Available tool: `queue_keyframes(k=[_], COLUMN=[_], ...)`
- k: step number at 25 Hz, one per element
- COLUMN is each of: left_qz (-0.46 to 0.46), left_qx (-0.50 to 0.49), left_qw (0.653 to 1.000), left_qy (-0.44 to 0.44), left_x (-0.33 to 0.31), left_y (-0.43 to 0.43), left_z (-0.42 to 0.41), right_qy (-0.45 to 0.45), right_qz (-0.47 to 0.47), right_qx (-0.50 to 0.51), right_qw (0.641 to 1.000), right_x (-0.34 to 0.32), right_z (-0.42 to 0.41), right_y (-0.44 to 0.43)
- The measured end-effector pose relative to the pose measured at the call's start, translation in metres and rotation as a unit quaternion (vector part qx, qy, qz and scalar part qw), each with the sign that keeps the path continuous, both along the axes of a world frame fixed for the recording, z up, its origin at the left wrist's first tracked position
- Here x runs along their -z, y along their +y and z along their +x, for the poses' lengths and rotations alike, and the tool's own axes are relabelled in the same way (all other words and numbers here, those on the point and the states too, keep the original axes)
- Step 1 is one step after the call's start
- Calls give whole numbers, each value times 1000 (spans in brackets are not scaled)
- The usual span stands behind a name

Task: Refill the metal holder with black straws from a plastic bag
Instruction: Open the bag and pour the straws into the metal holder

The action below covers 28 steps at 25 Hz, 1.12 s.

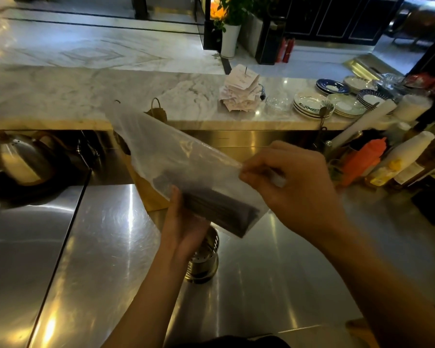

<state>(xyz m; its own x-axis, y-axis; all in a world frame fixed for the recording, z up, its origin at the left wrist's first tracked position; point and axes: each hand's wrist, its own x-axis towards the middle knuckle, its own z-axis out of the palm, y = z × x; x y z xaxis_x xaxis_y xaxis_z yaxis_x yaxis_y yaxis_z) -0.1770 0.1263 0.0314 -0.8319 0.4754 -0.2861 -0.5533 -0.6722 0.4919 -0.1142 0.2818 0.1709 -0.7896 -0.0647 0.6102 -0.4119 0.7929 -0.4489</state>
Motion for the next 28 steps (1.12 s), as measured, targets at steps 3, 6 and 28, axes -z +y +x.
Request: queue_keyframes(k=[3,6,28], left_qz=[50,70,-358], left_qx=[-74,-125,-175], left_qw=[996,988,901], left_qy=[-14,-58,173], left_x=[-5,-6,-36], left_y=[3,9,16], left_z=[4,3,26], right_qy=[33,18,-105], right_qz=[7,-26,-212], right_qx=[-10,-21,111], right_qw=[999,999,965], right_x=[-2,-1,49], right_z=[4,5,-12], right_y=[-3,-2,31])
